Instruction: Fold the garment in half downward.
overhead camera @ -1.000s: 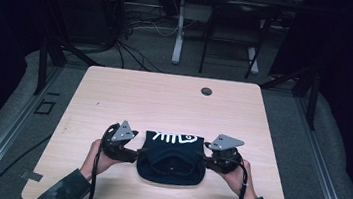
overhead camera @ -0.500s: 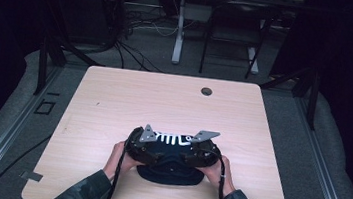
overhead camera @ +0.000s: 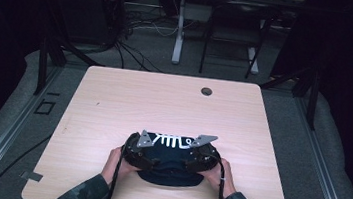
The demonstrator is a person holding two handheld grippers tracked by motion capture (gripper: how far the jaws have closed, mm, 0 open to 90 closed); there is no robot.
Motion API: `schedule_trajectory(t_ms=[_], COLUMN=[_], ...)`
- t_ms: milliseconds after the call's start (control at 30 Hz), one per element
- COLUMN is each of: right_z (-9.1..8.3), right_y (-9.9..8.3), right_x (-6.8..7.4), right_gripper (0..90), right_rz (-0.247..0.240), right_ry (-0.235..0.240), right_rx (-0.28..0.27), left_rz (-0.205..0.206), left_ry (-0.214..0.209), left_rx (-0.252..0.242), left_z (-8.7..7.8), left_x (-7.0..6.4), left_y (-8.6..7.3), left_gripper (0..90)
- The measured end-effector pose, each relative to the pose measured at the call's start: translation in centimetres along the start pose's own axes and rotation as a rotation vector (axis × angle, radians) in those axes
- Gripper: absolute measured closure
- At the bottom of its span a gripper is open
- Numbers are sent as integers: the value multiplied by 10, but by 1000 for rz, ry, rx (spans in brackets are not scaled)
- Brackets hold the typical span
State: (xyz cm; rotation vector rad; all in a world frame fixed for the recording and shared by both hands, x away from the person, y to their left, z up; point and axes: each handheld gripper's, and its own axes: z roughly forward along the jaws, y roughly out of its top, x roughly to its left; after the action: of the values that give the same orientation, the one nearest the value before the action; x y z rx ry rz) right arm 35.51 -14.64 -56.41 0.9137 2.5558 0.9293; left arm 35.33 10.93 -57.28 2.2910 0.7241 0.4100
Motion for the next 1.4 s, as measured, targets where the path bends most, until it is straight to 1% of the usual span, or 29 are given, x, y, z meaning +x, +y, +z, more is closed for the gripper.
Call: schedule_trajectory(t_ms=[133,167,200,233,267,333,367,433,467,533,600,633,733,800,867,900,933,1000,1033,1100,1233,1400], right_z=[2,2,4,5,8,9,10,11,11,13,14,14,14,12,9,7,6,1,-2,-8,-23,-41], right_y=[2,2,4,4,5,5,5,7,7,10,10,12,12,12,13,13,13,14,14,14,13,7], right_x=[-1,-2,-3,-5,-10,-12,-13,-15,-15,-19,-20,-22,-21,-22,-22,-22,-22,-21,-21,-20,-20,-23], right_gripper=[249,231,203,194,167,165,165,160,160,153,151,143,137,128,103,90,86,67,60,55,47,44], right_rz=[-6,-7,-5,-3,25,35,38,39,39,39,43,42,41,56,63,65,62,65,67,62,74,82], right_ry=[-4,-6,-12,-3,10,12,5,-2,-2,-11,-16,-10,-14,-12,-13,-9,-12,-6,-8,-10,-17,-29], right_rx=[16,17,31,33,34,29,26,25,25,39,29,41,42,33,26,20,11,4,0,-12,-50,-75], left_rz=[-1,-4,-8,-10,-16,-27,-27,-47,-47,-58,-61,-62,-57,-51,-51,-59,-57,-60,-59,-57,-68,-78], left_ry=[8,6,7,8,9,6,6,6,6,11,10,12,18,25,22,19,25,22,30,35,48,70], left_rx=[0,4,5,3,7,13,13,14,14,9,8,4,3,-7,-3,-7,-18,-21,-36,-41,-59,-66], left_z=[2,3,3,4,5,6,6,10,10,12,12,12,11,9,7,4,1,-2,-8,-13,-24,-36], left_x=[1,2,2,3,4,7,7,12,12,14,15,15,14,13,13,14,15,16,17,17,20,25], left_y=[1,1,1,1,2,3,3,5,5,6,6,6,6,8,9,11,13,14,16,16,14,9], left_gripper=[127,127,121,119,119,119,119,117,117,117,117,117,112,103,98,78,64,58,54,47,36,24])
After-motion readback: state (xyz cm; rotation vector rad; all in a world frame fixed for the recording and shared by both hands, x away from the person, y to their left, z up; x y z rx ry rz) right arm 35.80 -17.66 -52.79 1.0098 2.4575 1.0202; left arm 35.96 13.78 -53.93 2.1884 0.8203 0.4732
